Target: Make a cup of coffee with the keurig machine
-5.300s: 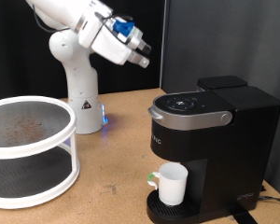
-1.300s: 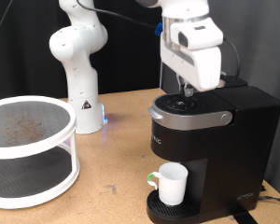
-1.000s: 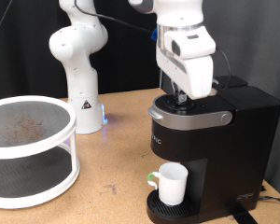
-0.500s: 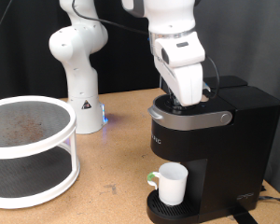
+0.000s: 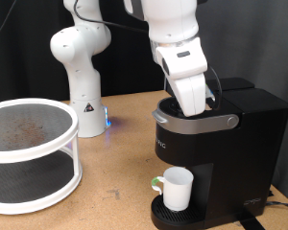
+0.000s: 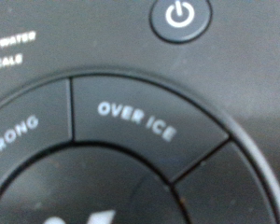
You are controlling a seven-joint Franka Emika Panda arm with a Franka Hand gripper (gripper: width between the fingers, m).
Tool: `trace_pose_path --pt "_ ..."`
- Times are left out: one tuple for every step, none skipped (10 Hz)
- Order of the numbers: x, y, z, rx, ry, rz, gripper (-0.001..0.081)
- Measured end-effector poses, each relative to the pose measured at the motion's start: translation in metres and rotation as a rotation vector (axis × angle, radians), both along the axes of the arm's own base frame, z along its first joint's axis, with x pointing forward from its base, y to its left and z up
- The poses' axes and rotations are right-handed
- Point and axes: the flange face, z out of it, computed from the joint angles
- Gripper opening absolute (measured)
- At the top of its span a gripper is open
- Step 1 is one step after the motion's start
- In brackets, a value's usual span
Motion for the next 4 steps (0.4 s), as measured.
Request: trace_pose_path --pt "0.002 -0.0014 -0.0005 0.036 0.034 0.003 0.0003" --pt "0.0043 -0.0027 -0.0019 0.067 0.088 0.01 0.0003" --pt "0.0072 -0.0029 -0.0033 0.083 0.136 0.02 0.0003" --pt "0.0098 -0.0025 -0.0042 0.082 0.177 0.03 0.0003"
